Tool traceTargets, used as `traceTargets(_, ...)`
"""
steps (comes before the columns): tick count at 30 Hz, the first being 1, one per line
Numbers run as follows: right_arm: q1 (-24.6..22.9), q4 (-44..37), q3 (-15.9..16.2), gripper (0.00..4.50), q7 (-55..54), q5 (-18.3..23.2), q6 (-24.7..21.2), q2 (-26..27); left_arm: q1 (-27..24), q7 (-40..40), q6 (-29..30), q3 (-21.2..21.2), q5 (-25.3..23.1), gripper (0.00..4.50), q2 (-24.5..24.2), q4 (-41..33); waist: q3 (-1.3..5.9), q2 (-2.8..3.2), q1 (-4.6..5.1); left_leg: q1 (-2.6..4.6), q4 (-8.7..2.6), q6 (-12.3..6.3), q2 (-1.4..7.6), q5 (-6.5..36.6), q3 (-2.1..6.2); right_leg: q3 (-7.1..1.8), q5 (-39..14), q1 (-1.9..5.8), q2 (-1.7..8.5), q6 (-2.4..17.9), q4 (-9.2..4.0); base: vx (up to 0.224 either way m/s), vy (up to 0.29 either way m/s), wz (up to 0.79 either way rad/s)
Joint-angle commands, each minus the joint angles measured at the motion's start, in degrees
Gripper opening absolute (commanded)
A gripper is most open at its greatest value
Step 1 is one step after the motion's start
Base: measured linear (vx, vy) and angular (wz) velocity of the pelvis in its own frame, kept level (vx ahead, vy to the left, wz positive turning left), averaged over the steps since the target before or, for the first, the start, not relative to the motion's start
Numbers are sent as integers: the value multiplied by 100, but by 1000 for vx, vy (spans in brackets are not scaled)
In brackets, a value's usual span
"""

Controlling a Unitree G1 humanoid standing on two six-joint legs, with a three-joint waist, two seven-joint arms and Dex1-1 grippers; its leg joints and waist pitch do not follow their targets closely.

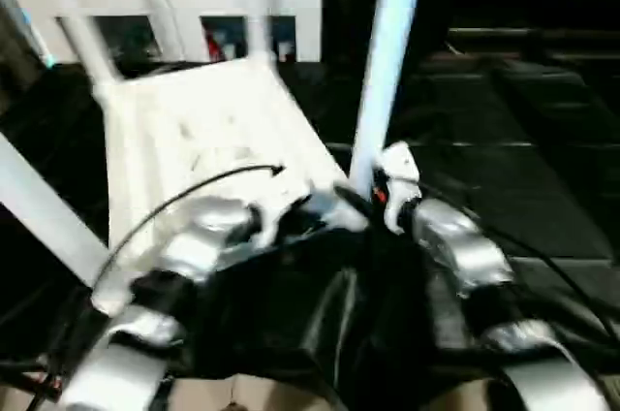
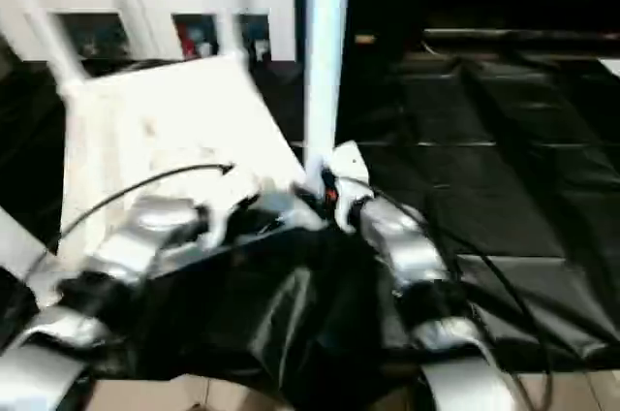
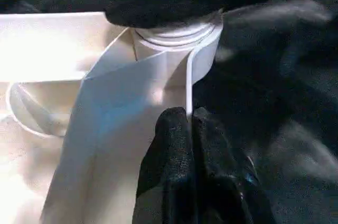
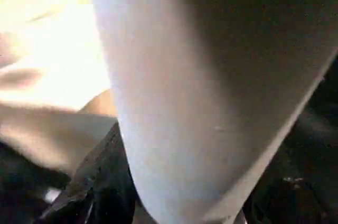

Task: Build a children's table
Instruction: Rotate leg to tighten

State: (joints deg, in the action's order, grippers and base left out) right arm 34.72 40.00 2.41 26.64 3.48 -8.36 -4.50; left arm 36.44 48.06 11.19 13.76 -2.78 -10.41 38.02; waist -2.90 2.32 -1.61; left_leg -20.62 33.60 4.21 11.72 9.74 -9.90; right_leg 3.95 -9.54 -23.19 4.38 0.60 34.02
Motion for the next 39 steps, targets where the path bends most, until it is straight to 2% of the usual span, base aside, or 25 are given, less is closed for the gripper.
traceTargets(1, -104, 497, 169, 205, -221, 22, -198, 437, 342, -474, -99, -202, 85, 0, 258, -75, 337, -41, -6, 37, -412, -38, 53, 1948, 40, -192, -2564, 218, 329, 841, -551, 0, 0, 0)
traceTargets(2, -76, 539, 178, 205, -279, -15, -132, 489, 356, -488, -138, -190, 72, 0, 290, -51, 339, -42, -6, 34, -414, -45, 50, 1927, 42, -190, -2522, 231, 324, 855, -545, 0, 0, 0)
traceTargets(3, -39, 572, 286, 205, -176, -121, 219, 615, 383, -431, -333, -82, -10, 0, 349, 10, 354, -30, -14, 30, -410, -78, 56, 1886, 33, -198, -2310, 234, 328, 916, -533, 0, 0, 0)
traceTargets(5, -67, 513, 295, 205, 142, -23, 327, 642, 375, -343, -441, -13, -41, 0, 341, 19, 364, -35, -28, 23, -410, -130, 62, 1816, 27, -205, -2050, 255, 320, 997, -502, 0, 0, 0)
traceTargets(7, -163, 323, 280, 258, 479, 132, 222, 581, 291, -161, -503, 44, -27, 0, 267, -70, 368, -29, -35, 18, -410, -174, 65, 1735, 19, -212, -1841, 271, 313, 1080, -477, 0, 0, 0)
traceTargets(9, -248, 152, 321, 280, 747, 196, 181, 492, 224, -22, -529, 81, -12, 0, 201, -143, 367, -35, -47, 11, -413, -242, 67, 1692, 14, -214, -1743, 293, 316, 1118, -470, 0, 0, 0)
traceTargets(10, -398, -137, 524, 280, 1160, 132, 220, 235, 162, 107, -563, 114, 0, 0, 114, -184, 369, -36, -52, 16, -412, -246, 71, 1680, 15, -214, -1734, 294, 321, 1125, -470, 0, 0, 0)
traceTargets(11, -398, -137, 524, 300, 1160, 132, 220, 235, 162, 107, -563, 114, 0, 0, 114, -184, 365, -49, -56, 13, -413, -259, 70, 1683, 13, -209, -1739, 303, 309, 1122, -471, 0, 0, 0)
traceTargets(12, -544, -404, 688, 300, 1490, 69, 324, -24, 110, 203, -581, 136, 14, 0, 47, -215, 373, -50, -77, 17, -400, -282, 76, 1619, 5, -222, -1659, 303, 316, 1133, -460, 0, 0, 0)
traceTargets(14, -607, -511, 726, 300, 1653, 72, 394, -144, 90, 240, -604, 137, 9, 0, 24, -220, 376, -55, -96, 11, -397, -318, 85, 1516, 0, -223, -1594, 309, 324, 1165, -451, 0, 0, 0)
traceTargets(15, -756, -793, 725, 300, 2063, 124, 448, -527, 40, 349, -633, 142, -7, 0, -42, -239, 375, -52, -94, 7, -399, -314, 82, 1473, 0, -224, -1580, 306, 322, 1190, -445, 0, 0, 0)
traceTargets(16, -756, -793, 725, 300, 2063, 124, 448, -527, 40, 349, -633, 142, -7, 0, -42, -239, 372, -61, -109, 8, -402, -325, 82, 1463, 3, -214, -1591, 323, 310, 1169, -457, 0, 0, 0)
traceTargets(20, -970, -1189, 502, 300, 2692, 257, 436, -1292, -54, 621, -702, 162, 9, 0, -175, -291, 384, -52, -199, 39, -377, -415, 109, 1414, -21, -232, -1470, 299, 307, 1200, -451, 0, 0, 0)
traceTargets(23, -1146, -1508, 369, 300, 3180, 405, 196, -1777, -123, 830, -754, 187, 41, 0, -262, -343, 382, -72, -232, 14, -368, -476, 110, 1357, -19, -226, -1410, 318, 301, 1224, -438, 0, 0, 0)
traceTargets(25, -1262, -1643, 357, 300, 3397, 434, 196, -2022, -165, 961, -769, 213, 64, 0, -321, -403, 384, -76, -222, -20, -364, -495, 102, 1313, -13, -211, -1441, 328, 307, 1221, -428, 0, 0, 0)
traceTargets(27, -1346, -1668, 317, 300, 3493, 424, 233, -2254, -200, 1058, -757, 224, 93, 0, -375, -464, 374, -97, -217, -28, -358, -494, 89, 1345, -16, -203, -1697, 322, 316, 1144, -463, 0, 0, 0)
traceTargets(30, -1359, -1596, 135, 300, 3417, 448, 240, -2454, -249, 1284, -777, 258, 144, 0, -451, -545, 380, -105, -197, -37, -356, -475, 79, 1297, -7, -193, -1822, 320, 316, 1085, -471, 0, 0, 0)
traceTargets(35, -1476, -1814, 11, 300, 3550, 593, 134, -2639, -318, 1557, -817, 293, 213, 0, -526, -638, 381, -95, -206, -29, -346, -538, 98, 1231, -17, -197, -1626, 309, 303, 1164, -455, 0, 0, 0)
traceTargets(36, -1500, -1863, -16, 300, 3566, 612, 119, -2664, -335, 1618, -814, 310, 233, 0, -548, -671, 385, -59, -211, -26, -349, -540, 103, 1235, -16, -195, -1555, 314, 298, 1174, -455, 0, 0, 0)
traceTargets(37, -1508, -1879, -25, 300, 3572, 618, 113, -2673, -341, 1639, -811, 316, 241, 0, -556, -683, 391, -72, -215, -33, -344, -547, 102, 1199, -12, -193, -1471, 321, 299, 1197, -435, 0, 0, 0)
traceTargets(39, -1552, -1970, -26, 300, 3624, 665, 72, -2685, -351, 1662, -837, 334, 249, 0, -577, -707, 395, -33, -229, -21, -339, -534, 103, 1209, -15, -191, -1432, 310, 302, 1248, -429, 0, 0, 0)
